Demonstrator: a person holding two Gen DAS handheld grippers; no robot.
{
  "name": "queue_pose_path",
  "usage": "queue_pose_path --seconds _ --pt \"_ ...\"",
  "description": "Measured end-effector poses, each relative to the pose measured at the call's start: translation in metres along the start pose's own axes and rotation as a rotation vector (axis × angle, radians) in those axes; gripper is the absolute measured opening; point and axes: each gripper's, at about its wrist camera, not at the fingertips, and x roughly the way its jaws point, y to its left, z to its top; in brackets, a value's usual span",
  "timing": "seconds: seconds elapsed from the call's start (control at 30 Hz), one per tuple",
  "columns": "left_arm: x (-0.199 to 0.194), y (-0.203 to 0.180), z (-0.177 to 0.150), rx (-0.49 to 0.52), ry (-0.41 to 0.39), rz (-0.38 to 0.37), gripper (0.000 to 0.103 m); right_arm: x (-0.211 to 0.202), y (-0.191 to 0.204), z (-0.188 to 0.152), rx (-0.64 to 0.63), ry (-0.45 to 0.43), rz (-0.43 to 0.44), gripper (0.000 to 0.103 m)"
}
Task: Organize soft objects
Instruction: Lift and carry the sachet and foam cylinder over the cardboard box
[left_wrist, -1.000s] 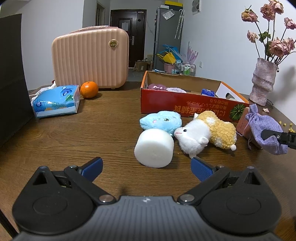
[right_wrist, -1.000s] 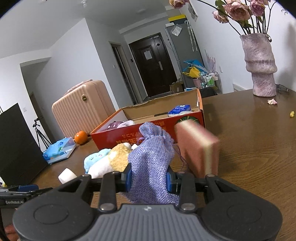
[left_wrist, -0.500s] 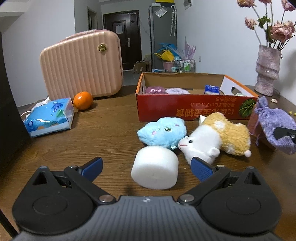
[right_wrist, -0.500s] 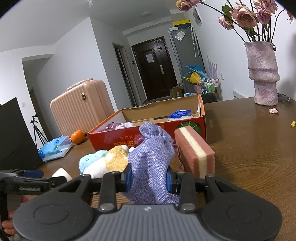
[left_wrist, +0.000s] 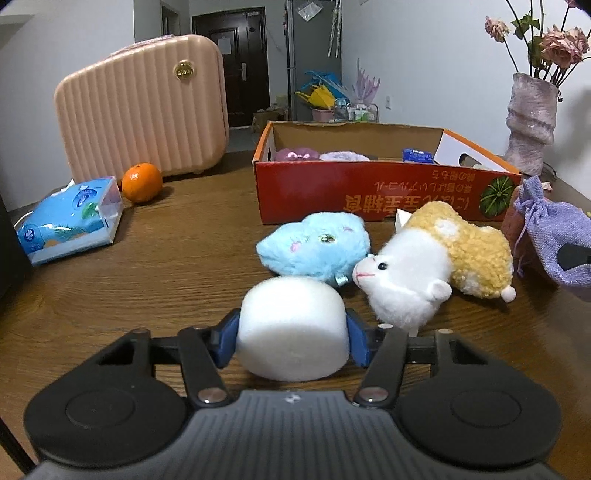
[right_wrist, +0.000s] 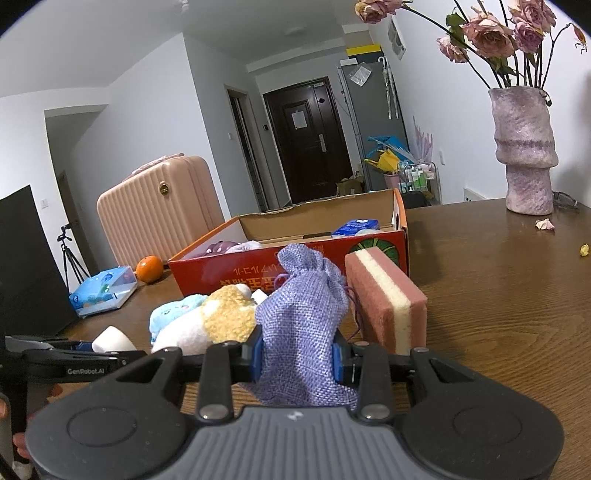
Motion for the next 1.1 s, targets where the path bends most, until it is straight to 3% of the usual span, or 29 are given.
queue_pose_path --seconds 0.73,1.1 --pt "-0.029 0.0 0.009 -0.013 -0.108 -0.028 0.058 -0.006 0.007 0.002 -0.041 -0.046 -0.011 0.033" --pt "-0.053 -0.008 0.048 0.001 -0.22 -0.043 0.058 0.0 0.021 0.024 -0.094 -0.093 -0.008 0.033"
